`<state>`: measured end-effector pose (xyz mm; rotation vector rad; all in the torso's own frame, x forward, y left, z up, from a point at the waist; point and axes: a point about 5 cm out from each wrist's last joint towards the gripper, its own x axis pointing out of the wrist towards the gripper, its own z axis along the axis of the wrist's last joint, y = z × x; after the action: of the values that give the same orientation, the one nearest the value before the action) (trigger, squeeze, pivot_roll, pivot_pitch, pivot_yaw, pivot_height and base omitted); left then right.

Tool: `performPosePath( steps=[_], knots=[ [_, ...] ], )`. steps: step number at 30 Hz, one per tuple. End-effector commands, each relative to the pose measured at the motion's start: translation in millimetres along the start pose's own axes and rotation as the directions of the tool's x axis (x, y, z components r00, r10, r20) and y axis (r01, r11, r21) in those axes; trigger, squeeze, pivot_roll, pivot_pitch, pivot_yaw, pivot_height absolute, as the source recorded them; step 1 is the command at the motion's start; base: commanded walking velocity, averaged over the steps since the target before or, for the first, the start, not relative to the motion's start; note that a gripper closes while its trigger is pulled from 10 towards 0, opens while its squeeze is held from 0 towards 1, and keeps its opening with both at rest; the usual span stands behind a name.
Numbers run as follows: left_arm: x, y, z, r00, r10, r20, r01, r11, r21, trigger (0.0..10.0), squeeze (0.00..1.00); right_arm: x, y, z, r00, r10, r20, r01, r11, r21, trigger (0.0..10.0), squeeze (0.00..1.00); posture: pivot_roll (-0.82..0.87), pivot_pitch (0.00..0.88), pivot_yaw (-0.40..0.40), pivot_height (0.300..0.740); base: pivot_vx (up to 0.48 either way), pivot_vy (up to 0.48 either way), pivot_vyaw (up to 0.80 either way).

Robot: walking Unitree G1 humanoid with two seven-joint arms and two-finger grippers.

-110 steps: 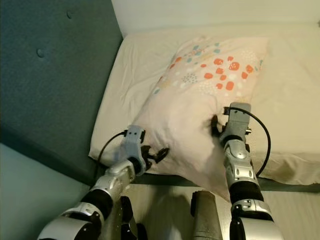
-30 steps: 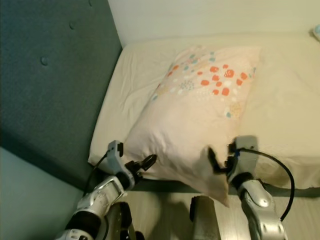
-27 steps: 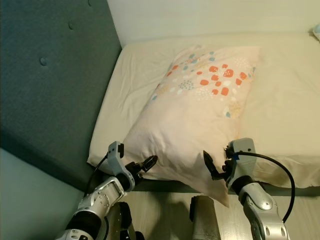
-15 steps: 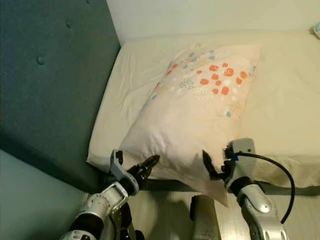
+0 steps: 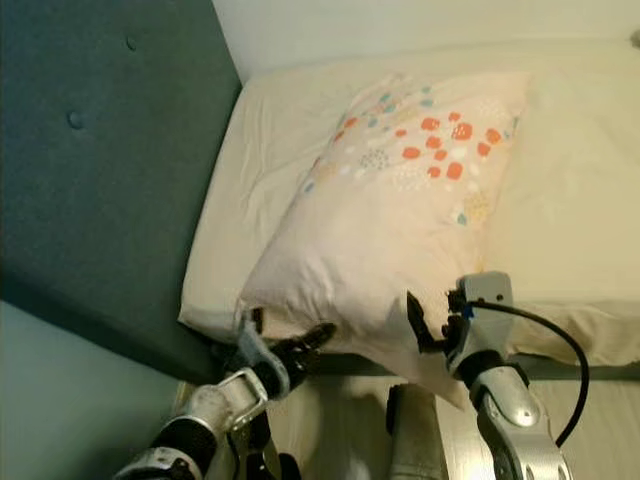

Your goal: Clean up the room

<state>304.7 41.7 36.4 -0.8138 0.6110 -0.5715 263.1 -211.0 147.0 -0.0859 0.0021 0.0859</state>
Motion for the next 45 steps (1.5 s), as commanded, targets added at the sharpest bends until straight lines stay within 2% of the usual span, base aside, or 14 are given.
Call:
performPosePath(
  steps=[1,5,11,13,22,28,30,33,34,35,38,41,43,45],
  knots=[
    [29.5,-50.9,7,0.994,-0.103,-0.034,0.108,0.969,0.221,10.0,0.00,2.7,-4.3,-6,0.999,-0.028,-0.038,0.028,1.000,-0.004,10.0,0.00,-0.21,0.340,0.154,0.598,0.000,0.000,0.00],
    [22.5,-42.4,32,0.997,-0.059,0.051,0.035,0.922,0.385,10.0,0.00,10.7,-6.1,-2,0.999,-0.025,-0.029,0.025,1.000,-0.016,10.0,0.00,-0.19,0.323,0.150,0.598,0.000,0.000,0.00],
    [-16.1,1.4,81,0.959,0.113,0.259,-0.236,0.826,0.512,10.0,0.00,22.7,-3.4,-7,0.999,-0.037,-0.036,0.036,0.999,-0.040,10.0,0.00,-0.16,0.253,0.146,0.598,0.000,0.000,0.00],
    [-29.1,14.5,89,0.929,0.171,0.327,-0.338,0.753,0.564,10.0,0.00,27.6,0.3,-10,0.997,-0.058,-0.050,0.056,0.998,-0.039,10.0,0.00,-0.15,0.226,0.139,0.598,0.000,0.000,0.00],
    [-57.2,47.9,75,0.854,0.312,0.417,-0.490,0.752,0.442,10.0,0.00,33.4,9.3,-12,0.997,-0.069,-0.047,0.067,0.997,-0.039,10.0,0.00,-0.16,0.195,0.135,0.598,0.000,0.000,0.00],
    [-64.4,59.4,69,0.843,0.341,0.416,-0.519,0.717,0.465,10.0,0.00,41.7,9.3,-13,0.997,-0.064,-0.047,0.063,0.998,-0.026,10.0,0.00,-0.14,0.202,0.093,0.598,0.000,0.000,0.00],
    [-46.9,51.8,75,0.878,0.334,0.343,-0.445,0.835,0.325,10.0,0.00,47.9,8.7,-12,0.997,-0.054,-0.050,0.054,0.998,-0.008,10.0,0.00,-0.14,0.234,0.078,0.598,0.000,0.000,0.00],
    [-39.6,46.0,76,0.893,0.313,0.323,-0.402,0.877,0.262,10.0,0.00,49.5,8.3,-11,0.997,-0.052,-0.049,0.051,0.999,-0.005,10.0,0.00,-0.14,0.244,0.078,0.598,0.000,0.000,0.00],
    [-32.2,39.4,75,0.903,0.298,0.309,-0.366,0.910,0.193,10.0,0.98,50.0,8.1,-9,0.998,-0.046,-0.040,0.046,0.999,-0.002,10.0,0.00,-0.15,0.257,0.079,0.598,0.000,0.000,0.00],
    [-32.2,39.4,75,0.903,0.298,0.309,-0.366,0.910,0.193,10.0,0.98,50.0,8.1,-9,0.998,-0.046,-0.040,0.046,0.999,-0.002,10.0,0.00,-0.15,0.257,0.079,0.598,0.000,0.000,0.00],
    [-8.5,12.0,66,0.919,0.224,0.323,-0.222,0.974,-0.043,10.0,1.00,39.8,8.5,12,0.997,-0.025,0.071,0.019,0.996,0.090,10.0,0.00,-0.19,0.308,0.102,0.598,0.000,0.000,0.00],
    [0.1,1.8,59,0.923,0.213,0.322,-0.175,0.974,-0.142,10.0,1.00,33.0,8.8,20,0.992,-0.016,0.124,0.003,0.994,0.108,10.0,0.00,-0.20,0.317,0.114,0.598,0.000,0.000,0.00],
    [3.4,-2.1,55,0.926,0.207,0.316,-0.156,0.971,-0.179,10.0,1.00,31.1,10.1,23,0.990,-0.007,0.143,-0.006,0.996,0.092,10.0,0.00,-0.20,0.317,0.114,0.598,0.000,0.000,0.00],
    [9.8,-9.5,46,0.936,0.186,0.298,-0.134,0.973,-0.186,10.0,1.00,29.9,20.6,25,0.985,0.063,0.159,-0.060,0.998,-0.023,10.0,0.00,-0.20,0.328,0.127,0.598,0.000,0.000,0.00]
  ],
)
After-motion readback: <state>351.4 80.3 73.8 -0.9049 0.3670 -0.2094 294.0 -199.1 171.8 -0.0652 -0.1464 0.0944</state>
